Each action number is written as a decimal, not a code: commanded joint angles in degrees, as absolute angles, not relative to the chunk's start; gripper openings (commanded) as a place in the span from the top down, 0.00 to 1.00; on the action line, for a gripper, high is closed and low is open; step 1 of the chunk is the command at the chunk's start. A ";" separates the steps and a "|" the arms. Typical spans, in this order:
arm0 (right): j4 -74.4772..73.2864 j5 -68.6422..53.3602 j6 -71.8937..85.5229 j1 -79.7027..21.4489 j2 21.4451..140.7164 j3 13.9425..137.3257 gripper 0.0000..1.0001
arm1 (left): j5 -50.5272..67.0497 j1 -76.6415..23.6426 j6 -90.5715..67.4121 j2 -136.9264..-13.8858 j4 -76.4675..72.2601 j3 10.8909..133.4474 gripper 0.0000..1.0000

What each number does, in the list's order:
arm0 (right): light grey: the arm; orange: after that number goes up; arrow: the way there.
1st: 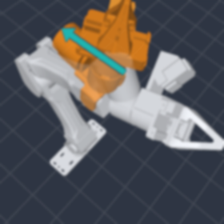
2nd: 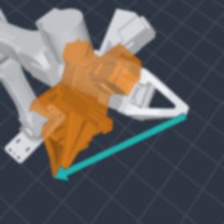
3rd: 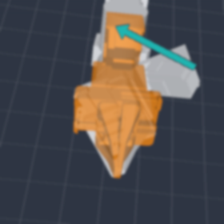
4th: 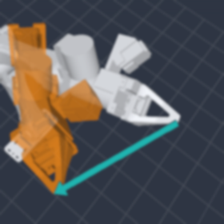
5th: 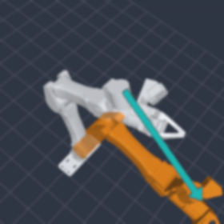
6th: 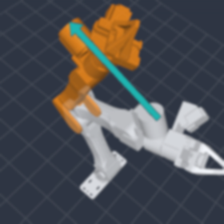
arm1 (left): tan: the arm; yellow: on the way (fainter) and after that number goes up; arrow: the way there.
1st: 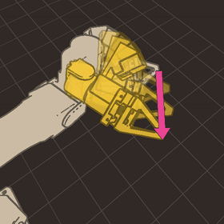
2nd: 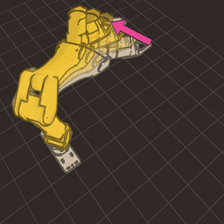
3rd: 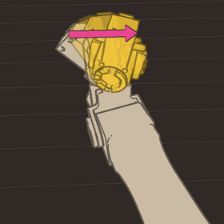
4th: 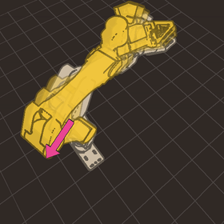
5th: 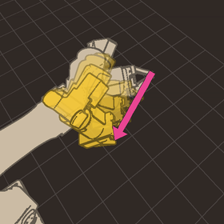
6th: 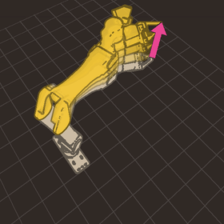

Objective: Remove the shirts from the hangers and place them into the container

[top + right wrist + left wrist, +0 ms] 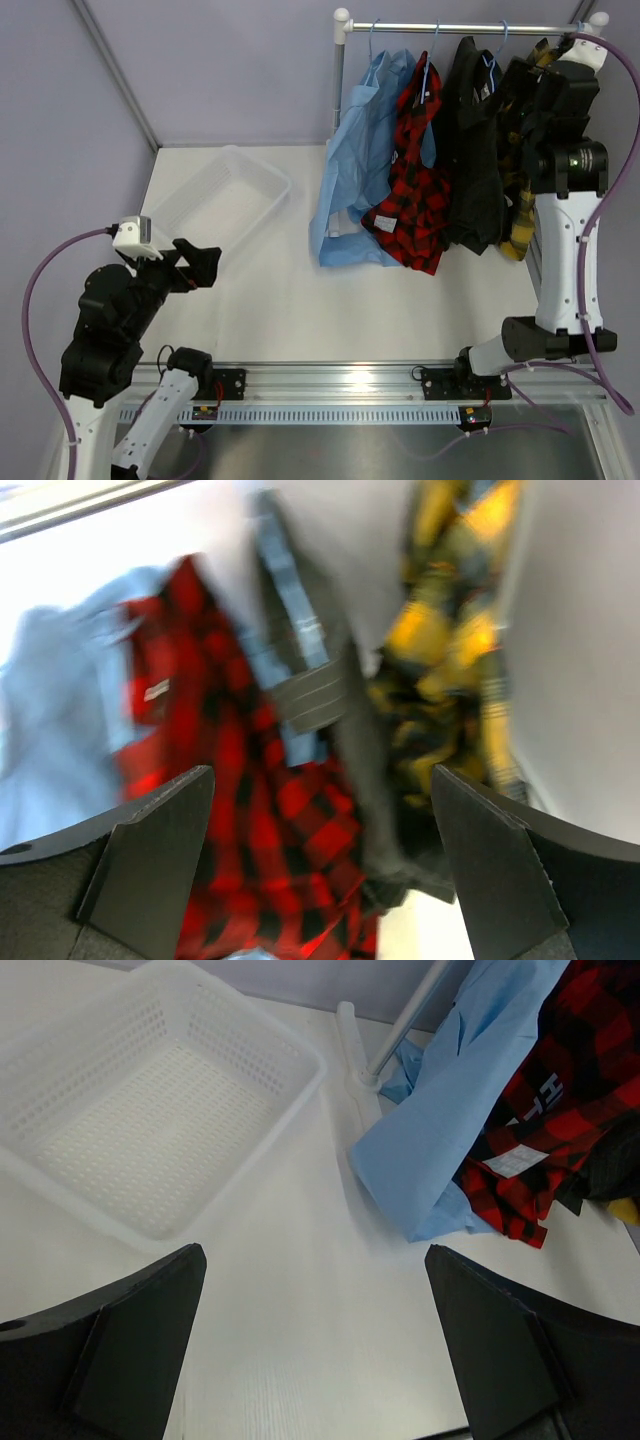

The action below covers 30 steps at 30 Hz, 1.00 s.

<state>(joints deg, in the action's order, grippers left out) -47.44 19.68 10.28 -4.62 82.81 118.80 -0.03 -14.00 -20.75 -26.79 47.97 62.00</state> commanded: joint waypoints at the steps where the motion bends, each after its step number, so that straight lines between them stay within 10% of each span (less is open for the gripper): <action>1: -50.10 22.58 10.37 -0.36 87.09 124.79 0.01 | 3.16 -14.94 -21.97 -24.44 46.32 60.74 0.01; 20: -34.64 -1.57 0.54 16.96 96.68 111.89 0.30 | 4.57 -16.35 -22.76 -22.67 46.41 56.60 0.01; 30: -29.53 -4.84 -2.19 17.93 98.44 108.28 0.70 | 5.01 -16.35 -23.82 -23.64 46.41 56.34 0.01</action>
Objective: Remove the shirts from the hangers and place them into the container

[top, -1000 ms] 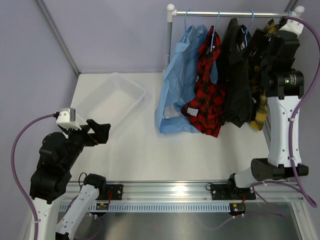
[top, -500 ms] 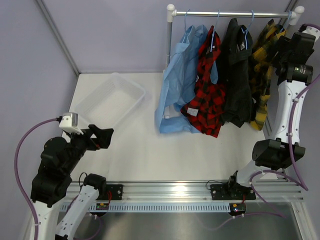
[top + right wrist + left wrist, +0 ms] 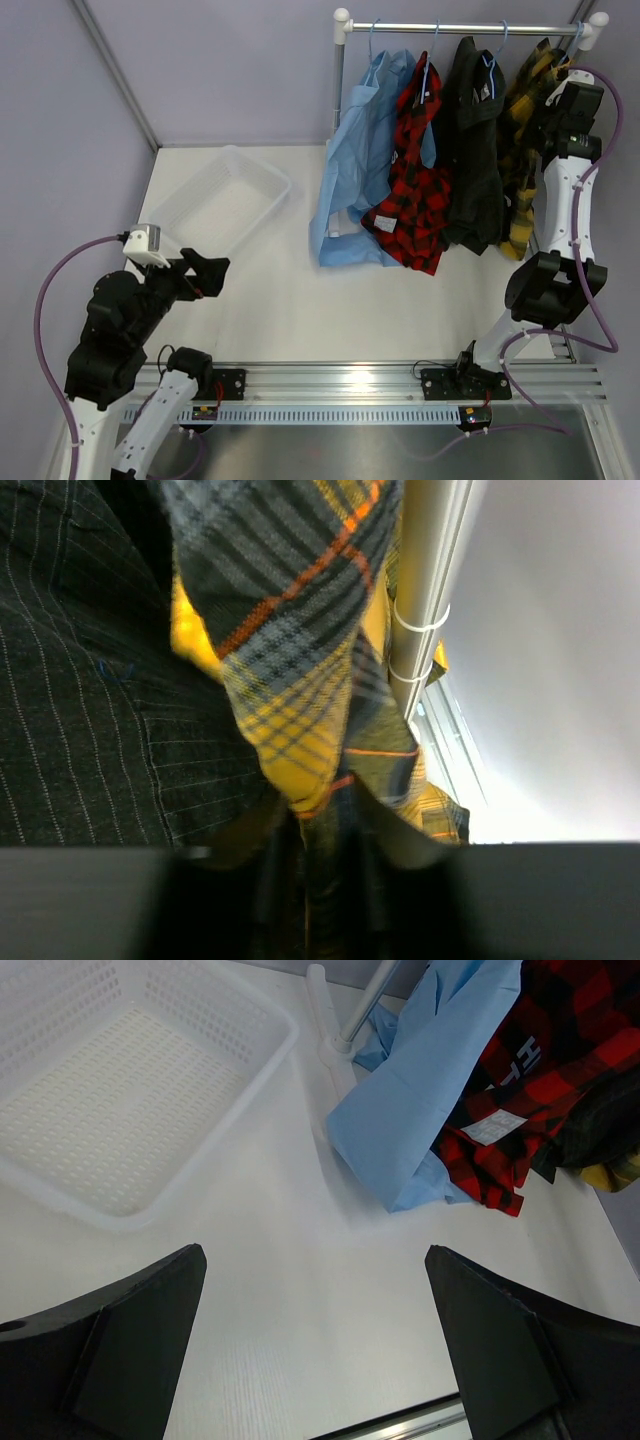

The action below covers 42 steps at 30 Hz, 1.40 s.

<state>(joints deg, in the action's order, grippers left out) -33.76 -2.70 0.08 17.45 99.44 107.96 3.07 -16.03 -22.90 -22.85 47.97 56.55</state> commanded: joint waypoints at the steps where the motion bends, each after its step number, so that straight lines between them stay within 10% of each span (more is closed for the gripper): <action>1: -29.27 -4.31 -2.46 17.84 98.00 108.28 0.75 | 5.10 -16.35 -23.82 -23.73 46.41 56.34 0.01; 5: -28.13 -4.13 -3.25 17.84 94.84 108.89 1.00 | 4.92 -16.35 -23.82 -24.08 46.41 56.25 0.01; 42: -42.63 -13.86 15.57 13.98 47.03 84.11 1.00 | 4.83 -17.75 -20.74 -40.78 46.14 65.74 0.01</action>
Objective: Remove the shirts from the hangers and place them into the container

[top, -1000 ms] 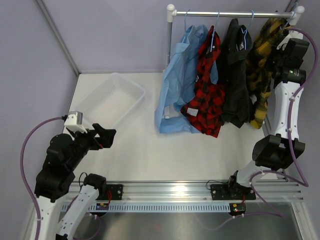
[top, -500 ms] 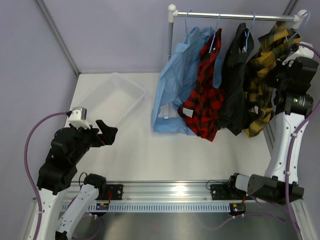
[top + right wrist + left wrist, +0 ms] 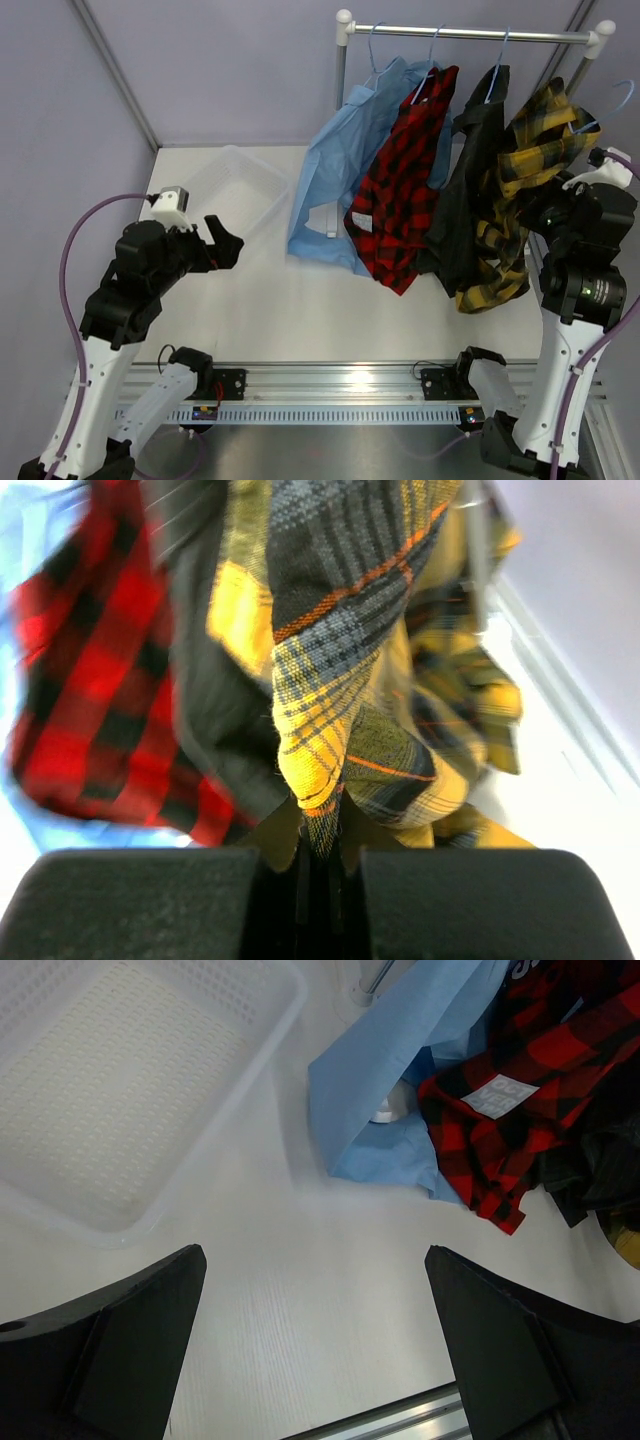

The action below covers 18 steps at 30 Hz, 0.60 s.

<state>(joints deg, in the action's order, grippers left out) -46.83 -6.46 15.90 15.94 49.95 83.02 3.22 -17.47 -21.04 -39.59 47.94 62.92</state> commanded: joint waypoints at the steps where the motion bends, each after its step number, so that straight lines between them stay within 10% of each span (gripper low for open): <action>1: -40.89 -15.37 14.69 13.19 45.89 84.63 1.00 | 4.83 -17.75 -20.74 -41.22 46.14 66.09 0.01; 18: -23.40 -56.57 16.68 10.28 49.48 107.74 1.00 | 6.24 -17.75 -20.74 -45.17 46.05 71.28 0.01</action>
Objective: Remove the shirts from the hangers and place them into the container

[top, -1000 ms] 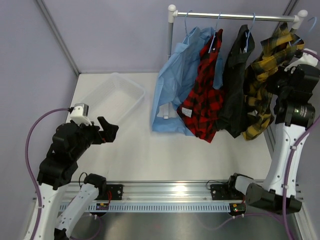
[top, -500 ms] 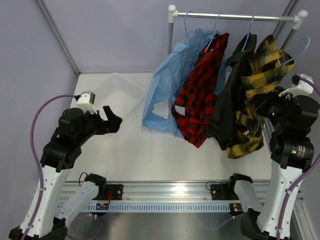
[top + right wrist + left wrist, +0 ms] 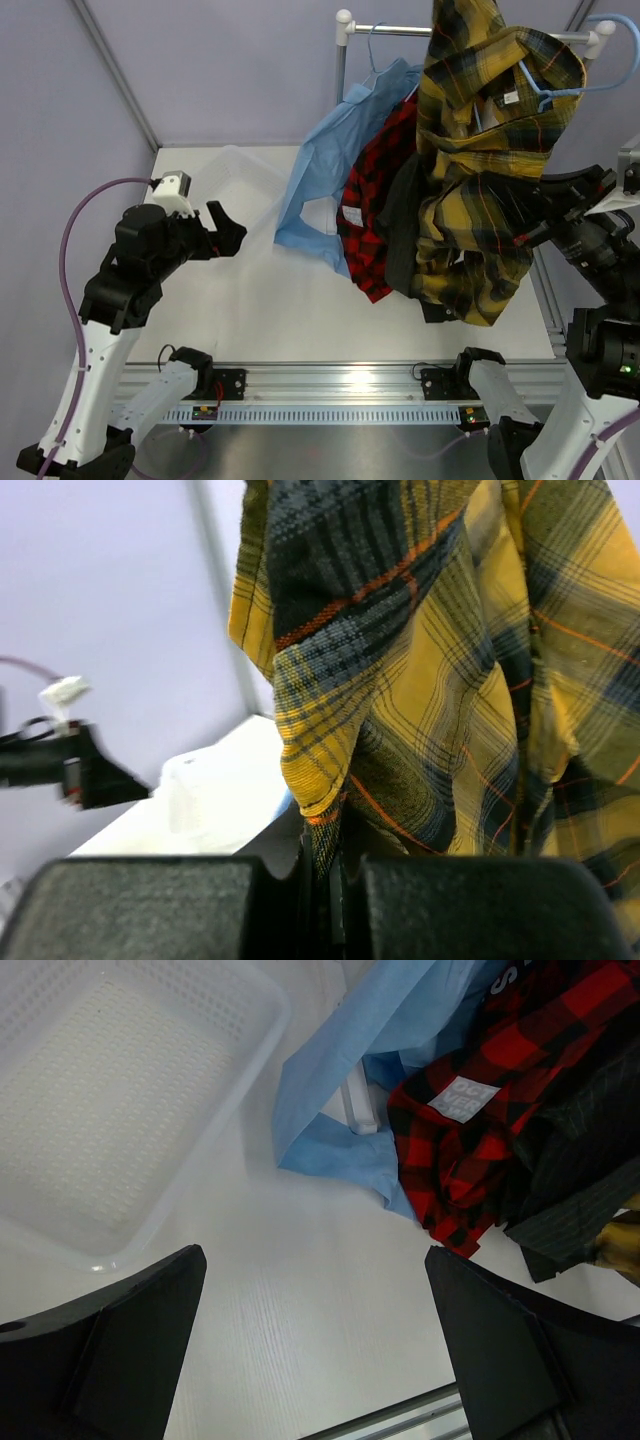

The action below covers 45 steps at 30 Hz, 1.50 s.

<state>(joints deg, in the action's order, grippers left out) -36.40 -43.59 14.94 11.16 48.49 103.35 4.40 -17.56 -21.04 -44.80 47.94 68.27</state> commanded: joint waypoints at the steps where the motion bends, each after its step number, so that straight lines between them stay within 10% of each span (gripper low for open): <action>1: -19.38 -58.52 18.27 9.94 50.44 109.23 1.00 | 6.24 -17.75 -20.66 -45.35 46.05 71.98 0.01; 11: 8.34 -77.15 39.46 2.83 54.32 111.71 1.00 | 4.13 -17.75 -19.95 -45.00 46.23 75.93 0.01; 20: -5.52 -78.66 29.04 -5.44 55.72 100.03 1.00 | 1.93 -17.75 -17.49 -39.03 46.32 76.82 0.01; 28: -37.69 -61.11 -0.25 -14.83 64.76 95.72 1.00 | 1.06 -17.75 -14.85 -35.33 46.32 76.47 0.01; 45: -23.83 -39.99 -0.35 -35.05 74.80 82.62 1.00 | 12.02 -18.01 -22.22 -52.90 45.18 92.53 0.01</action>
